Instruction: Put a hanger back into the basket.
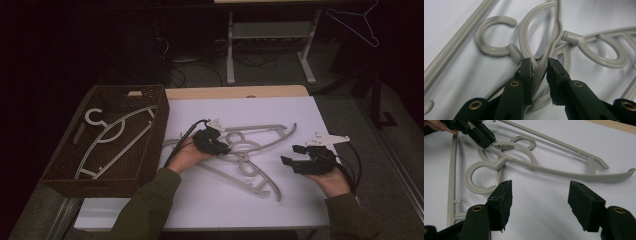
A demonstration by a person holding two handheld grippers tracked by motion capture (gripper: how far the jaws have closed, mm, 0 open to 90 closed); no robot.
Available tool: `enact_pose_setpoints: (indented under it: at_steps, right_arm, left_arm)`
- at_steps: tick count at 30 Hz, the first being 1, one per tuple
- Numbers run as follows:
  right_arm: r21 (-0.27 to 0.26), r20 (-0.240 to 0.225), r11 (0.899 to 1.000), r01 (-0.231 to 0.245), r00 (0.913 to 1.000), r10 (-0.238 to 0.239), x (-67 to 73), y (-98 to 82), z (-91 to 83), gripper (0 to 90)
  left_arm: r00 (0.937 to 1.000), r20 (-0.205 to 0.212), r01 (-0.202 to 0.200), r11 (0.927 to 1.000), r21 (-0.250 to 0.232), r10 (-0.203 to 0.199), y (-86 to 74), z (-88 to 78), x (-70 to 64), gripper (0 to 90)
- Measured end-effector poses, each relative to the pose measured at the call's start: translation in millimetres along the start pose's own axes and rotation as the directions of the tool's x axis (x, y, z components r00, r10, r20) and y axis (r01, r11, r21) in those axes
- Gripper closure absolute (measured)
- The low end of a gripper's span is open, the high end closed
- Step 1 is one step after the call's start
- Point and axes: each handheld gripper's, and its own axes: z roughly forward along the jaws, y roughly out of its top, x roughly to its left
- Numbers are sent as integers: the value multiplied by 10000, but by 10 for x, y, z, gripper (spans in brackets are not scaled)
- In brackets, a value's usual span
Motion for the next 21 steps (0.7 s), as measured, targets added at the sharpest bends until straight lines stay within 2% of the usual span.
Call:
enact_pose_setpoints:
  at_steps: [4, 5, 7, 11, 13, 18, 19, 21]
  right_arm:
    - [-51, -6, 10000, -36, 10000, 36, 2, 1, -7, 358]
    - [-63, -24, 10000, -26, 10000, 26, 0, 0, -8, 359]
    - [-55, -18, 10000, -28, 10000, 28, 2, 0, -6, 359]
    - [-53, -22, 10000, -11, 10000, 10, -1, 0, -4, 359]
    - [-55, -39, 10000, -7, 10000, 7, -3, 0, -3, 359]
    - [-91, -53, 9999, -47, 10000, 46, -6, -2, -7, 361]
    - [-93, -63, 9999, -42, 10000, 41, -7, -2, -6, 361]
    - [-112, -71, 9999, -21, 10000, 20, -4, -1, -6, 362]
  left_arm:
    - [9999, -55, -116, 9999, 48, 116, -3, 16, -6, 725]
    - [9995, -109, -278, 9994, 202, 280, -9, 36, -6, 707]
    - [9994, -161, -303, 9990, 319, 308, -17, 57, -14, 666]
    - [9991, -204, -368, 9983, 462, 378, -14, 78, -27, 666]
    - [9997, -165, -196, 9985, 503, 204, -9, 83, -26, 662]
    - [9998, -181, -103, 9982, 586, 114, -4, 91, -18, 653]
    - [9993, -335, -127, 9973, 717, 151, 2, 115, -22, 654]
    - [9992, -340, -202, 9969, 757, 229, 16, 118, -28, 660]
